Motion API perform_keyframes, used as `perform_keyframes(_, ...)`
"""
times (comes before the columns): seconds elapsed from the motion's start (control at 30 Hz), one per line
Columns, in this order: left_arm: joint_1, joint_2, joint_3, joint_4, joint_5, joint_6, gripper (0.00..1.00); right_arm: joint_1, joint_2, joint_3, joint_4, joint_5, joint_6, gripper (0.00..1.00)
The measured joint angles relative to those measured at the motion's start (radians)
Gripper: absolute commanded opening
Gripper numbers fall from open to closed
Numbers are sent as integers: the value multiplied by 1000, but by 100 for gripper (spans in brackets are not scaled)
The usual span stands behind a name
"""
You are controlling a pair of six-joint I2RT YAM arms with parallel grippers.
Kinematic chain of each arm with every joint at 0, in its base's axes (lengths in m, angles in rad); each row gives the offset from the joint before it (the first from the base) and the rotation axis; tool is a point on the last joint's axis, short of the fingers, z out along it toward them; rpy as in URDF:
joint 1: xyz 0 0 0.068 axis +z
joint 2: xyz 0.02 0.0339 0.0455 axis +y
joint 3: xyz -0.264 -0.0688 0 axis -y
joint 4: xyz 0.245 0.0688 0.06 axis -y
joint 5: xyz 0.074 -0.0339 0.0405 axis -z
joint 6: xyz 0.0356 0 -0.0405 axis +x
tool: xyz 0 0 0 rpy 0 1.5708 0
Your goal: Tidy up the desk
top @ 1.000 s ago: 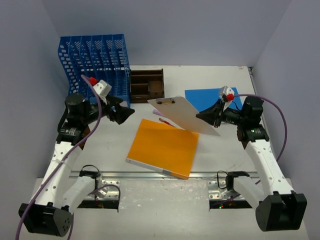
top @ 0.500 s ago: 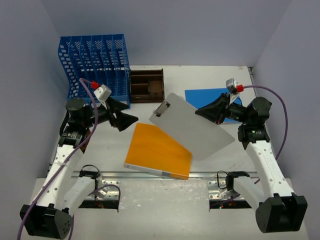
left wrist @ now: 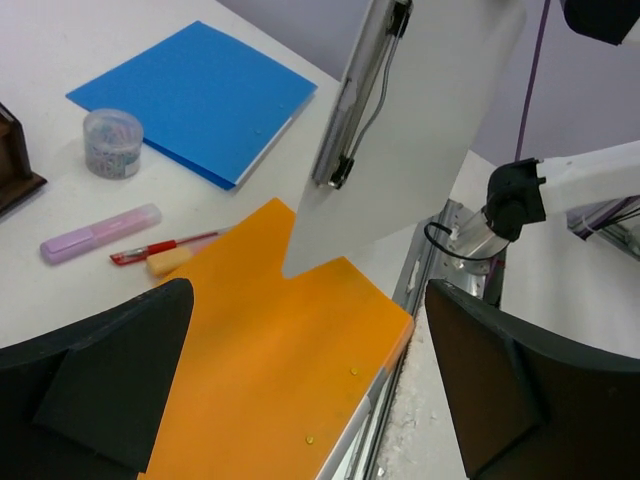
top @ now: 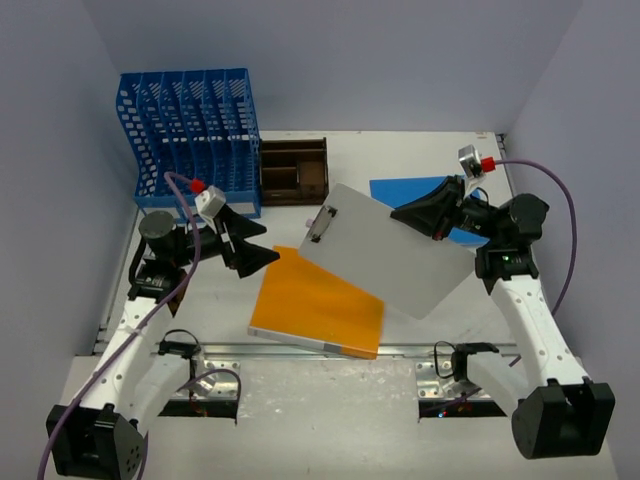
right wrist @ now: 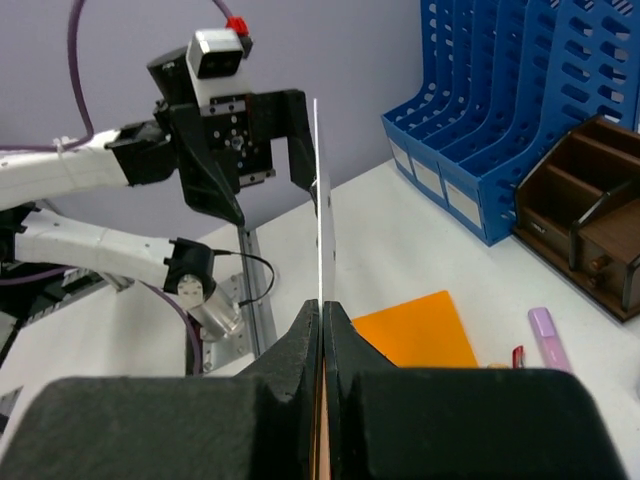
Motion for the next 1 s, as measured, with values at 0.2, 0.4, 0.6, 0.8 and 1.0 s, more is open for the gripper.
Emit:
perform_keyframes(0.2, -40, 8, -140, 167, 15, -112, 99, 0, 42, 13, 65, 27, 103, 1)
perform_keyframes(0.4, -112, 15, -219, 381, -27, -285, 99, 0, 85, 54, 119, 71, 214, 1)
perform_keyframes(0.6, -214, 35, -246, 552, -110, -431, 99, 0, 126, 100, 161, 111, 323, 1)
perform_keyframes(0.8, -263, 127, -246, 692, -171, -531, 99, 0, 143, 135, 167, 138, 393, 1)
perform_keyframes(1.0, -274, 227, -243, 767, -229, -610, 98, 0, 147, 182, 165, 152, 437, 1)
